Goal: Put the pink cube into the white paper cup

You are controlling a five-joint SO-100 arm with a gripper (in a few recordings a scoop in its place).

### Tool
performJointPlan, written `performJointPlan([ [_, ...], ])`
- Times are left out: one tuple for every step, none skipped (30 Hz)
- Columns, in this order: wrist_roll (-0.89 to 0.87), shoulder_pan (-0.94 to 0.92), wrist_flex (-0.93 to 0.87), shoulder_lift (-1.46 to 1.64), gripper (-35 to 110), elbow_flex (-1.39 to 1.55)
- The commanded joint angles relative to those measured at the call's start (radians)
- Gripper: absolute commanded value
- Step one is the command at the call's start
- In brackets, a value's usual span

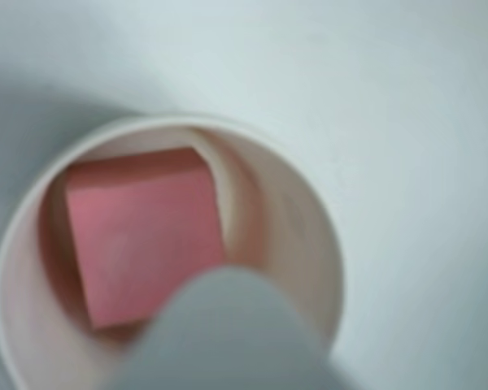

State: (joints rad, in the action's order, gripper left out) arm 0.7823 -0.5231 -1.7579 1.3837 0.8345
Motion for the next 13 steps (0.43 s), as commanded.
performJointPlan([
  [0.018, 0.015, -0.015, 0.097, 38, -0.038],
  [0.017, 0.025, -0.015, 0.098, 38, -0.028],
  [0.015, 0.035, -0.015, 0.098, 38, -0.021],
  [0.014, 0.043, -0.015, 0.1, 38, -0.018],
  [0.012, 0.051, -0.015, 0.103, 38, -0.015],
  [0.011, 0.06, -0.015, 0.107, 38, -0.014],
  [0.008, 0.066, -0.015, 0.112, 38, -0.014],
  [0.006, 0.072, -0.015, 0.114, 38, -0.014],
  [0.006, 0.078, -0.015, 0.114, 38, -0.017],
  [0.006, 0.081, -0.015, 0.114, 38, -0.021],
  [0.006, 0.083, -0.015, 0.114, 38, -0.026],
  [0.006, 0.083, -0.015, 0.114, 38, -0.029],
  [0.006, 0.083, -0.015, 0.115, 38, -0.029],
])
